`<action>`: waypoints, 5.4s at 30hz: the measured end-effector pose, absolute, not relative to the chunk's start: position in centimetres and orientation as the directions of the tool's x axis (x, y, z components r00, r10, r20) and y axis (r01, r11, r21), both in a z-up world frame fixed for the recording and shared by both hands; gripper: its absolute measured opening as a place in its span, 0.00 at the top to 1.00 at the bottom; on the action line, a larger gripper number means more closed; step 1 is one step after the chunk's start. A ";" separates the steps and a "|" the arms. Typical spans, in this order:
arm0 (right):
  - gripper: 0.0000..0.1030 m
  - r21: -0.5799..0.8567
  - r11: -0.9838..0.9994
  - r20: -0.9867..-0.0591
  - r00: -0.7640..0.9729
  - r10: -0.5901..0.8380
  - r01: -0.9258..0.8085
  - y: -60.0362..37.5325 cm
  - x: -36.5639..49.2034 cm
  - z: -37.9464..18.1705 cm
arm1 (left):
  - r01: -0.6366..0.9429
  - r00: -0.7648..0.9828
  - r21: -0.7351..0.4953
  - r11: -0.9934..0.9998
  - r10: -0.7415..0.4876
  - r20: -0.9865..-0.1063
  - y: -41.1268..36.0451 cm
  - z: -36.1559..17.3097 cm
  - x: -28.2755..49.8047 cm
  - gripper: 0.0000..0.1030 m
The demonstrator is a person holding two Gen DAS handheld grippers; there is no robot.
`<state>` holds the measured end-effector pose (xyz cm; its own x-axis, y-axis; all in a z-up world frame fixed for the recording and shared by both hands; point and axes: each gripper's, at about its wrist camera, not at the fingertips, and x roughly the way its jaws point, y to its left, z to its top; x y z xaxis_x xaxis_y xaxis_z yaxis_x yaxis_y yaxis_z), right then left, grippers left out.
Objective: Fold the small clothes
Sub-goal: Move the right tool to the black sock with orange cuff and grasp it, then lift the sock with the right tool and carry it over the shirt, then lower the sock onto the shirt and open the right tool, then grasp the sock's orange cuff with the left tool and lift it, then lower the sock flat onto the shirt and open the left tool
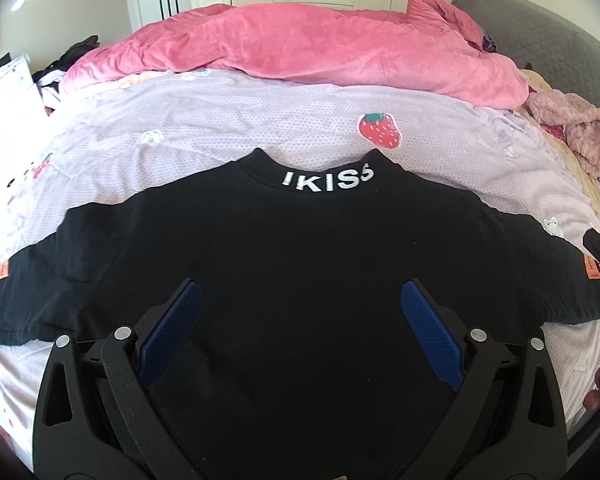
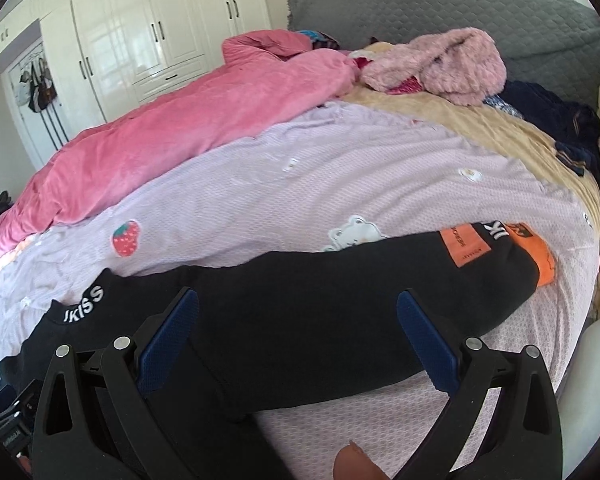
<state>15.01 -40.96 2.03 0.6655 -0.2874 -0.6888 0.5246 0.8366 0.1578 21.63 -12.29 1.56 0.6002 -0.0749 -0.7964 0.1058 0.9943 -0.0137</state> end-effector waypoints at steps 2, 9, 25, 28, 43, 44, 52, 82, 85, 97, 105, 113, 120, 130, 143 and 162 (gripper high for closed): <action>0.04 0.161 0.827 -0.694 0.658 -0.293 0.539 -41.6 14.8 1.7 | 0.118 0.596 -0.025 0.993 -0.091 -0.798 -13.0 1.3 22.0 0.09; 0.04 0.189 0.785 -0.710 0.634 -0.306 0.591 -43.9 13.6 0.5 | 0.171 0.577 -0.059 0.983 -0.148 -0.803 -15.7 0.5 22.7 0.09; 0.04 0.262 0.552 -0.759 0.522 -0.388 0.792 -52.5 9.5 -2.5 | 0.208 0.553 -0.025 0.978 -0.139 -0.822 -18.3 -2.2 23.1 0.09; 0.04 0.294 0.512 -0.776 0.515 -0.365 0.807 -54.0 9.0 -3.4 | 0.210 0.546 -0.021 0.978 -0.135 -0.826 -18.6 -2.6 23.3 0.09; 0.43 0.489 0.404 -0.703 0.624 -0.341 0.773 -58.2 9.3 -3.4 | 0.210 0.539 -0.010 0.978 -0.124 -0.833 -19.3 -3.0 23.4 0.09; 0.59 0.503 0.414 -0.690 0.641 -0.337 0.759 -58.2 9.2 -3.3 | 0.206 0.540 -0.014 0.978 -0.126 -0.832 -19.2 -3.0 23.3 0.09; 0.89 0.528 0.580 -0.578 0.763 -0.290 0.621 -55.6 10.5 -0.9 | 0.161 0.555 -0.042 0.986 -0.126 -0.822 -17.3 -2.4 22.4 0.09; 0.86 0.432 0.902 -0.420 0.889 0.181 0.020 -36.2 15.8 3.4 | -0.019 0.587 -0.136 0.990 -0.099 -0.804 -8.2 -0.5 21.3 0.09; 0.77 0.403 0.912 -0.442 0.857 0.265 -0.074 -33.7 16.4 2.9 | -0.037 0.584 -0.164 0.986 -0.112 -0.804 -7.2 -0.6 21.3 0.09; 0.52 0.366 0.930 -0.443 0.874 0.199 -0.026 -35.0 15.5 3.3 | 0.032 0.539 -0.301 0.953 -0.270 -0.798 -8.8 -1.5 21.1 0.09; 0.49 0.333 0.934 -0.499 0.865 0.056 0.131 -37.8 15.6 2.2 | 0.158 0.454 -0.484 0.860 -0.499 -0.738 -13.8 -2.3 21.3 0.22; 0.49 0.292 0.939 -0.520 0.854 -0.006 0.184 -38.5 15.9 1.6 | 0.115 0.400 -0.511 0.852 -0.511 -0.761 -17.1 -4.8 23.2 0.46; 0.49 0.341 0.911 -0.529 0.848 -0.019 0.233 -40.7 15.9 1.3 | 0.188 0.444 -0.481 0.856 -0.511 -0.736 -18.3 -4.2 23.3 0.86; 0.49 0.376 0.883 -0.540 0.841 -0.039 0.282 -42.5 15.5 0.9 | 0.260 0.584 -0.418 0.871 -0.486 -0.650 -15.6 1.0 22.2 0.95; 0.49 0.352 0.897 -0.545 0.838 -0.034 0.266 -41.7 15.8 0.8 | 0.142 0.737 -0.361 0.922 -0.342 -0.583 -7.3 4.6 20.6 0.95; 0.48 0.230 0.963 -0.574 0.819 0.016 0.142 -35.8 16.9 0.4 | 0.022 0.743 -0.319 0.947 -0.229 -0.629 -2.5 2.9 20.3 0.93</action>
